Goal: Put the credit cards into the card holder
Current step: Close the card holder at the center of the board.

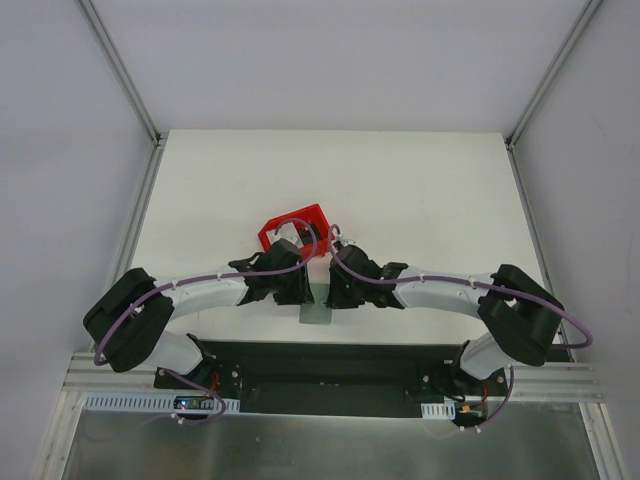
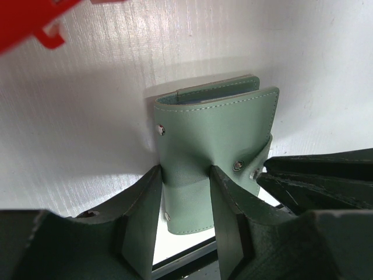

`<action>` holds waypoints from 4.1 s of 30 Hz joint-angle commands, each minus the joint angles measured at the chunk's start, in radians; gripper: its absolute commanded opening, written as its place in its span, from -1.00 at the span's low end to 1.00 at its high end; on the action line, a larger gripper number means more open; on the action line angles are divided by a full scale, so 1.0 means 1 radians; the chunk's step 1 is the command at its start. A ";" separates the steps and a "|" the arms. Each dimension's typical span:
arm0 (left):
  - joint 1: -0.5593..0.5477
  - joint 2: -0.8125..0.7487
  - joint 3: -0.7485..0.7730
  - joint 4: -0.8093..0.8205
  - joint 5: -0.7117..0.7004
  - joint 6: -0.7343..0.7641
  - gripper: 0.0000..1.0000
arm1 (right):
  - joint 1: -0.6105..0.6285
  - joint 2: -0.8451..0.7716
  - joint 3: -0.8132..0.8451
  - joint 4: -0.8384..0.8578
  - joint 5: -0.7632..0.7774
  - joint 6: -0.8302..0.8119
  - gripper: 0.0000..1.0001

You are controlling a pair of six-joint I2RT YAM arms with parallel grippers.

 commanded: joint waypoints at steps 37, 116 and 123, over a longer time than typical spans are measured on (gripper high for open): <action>-0.007 0.009 0.011 -0.023 0.015 0.006 -0.26 | 0.002 0.084 0.124 -0.020 -0.005 -0.057 -0.67; -0.007 0.018 0.015 -0.022 0.015 0.007 -0.27 | -0.004 0.160 0.164 -0.102 0.011 -0.044 -0.81; -0.005 0.018 0.008 -0.015 0.015 0.000 -0.26 | 0.004 0.214 0.192 -0.194 0.000 -0.021 -0.92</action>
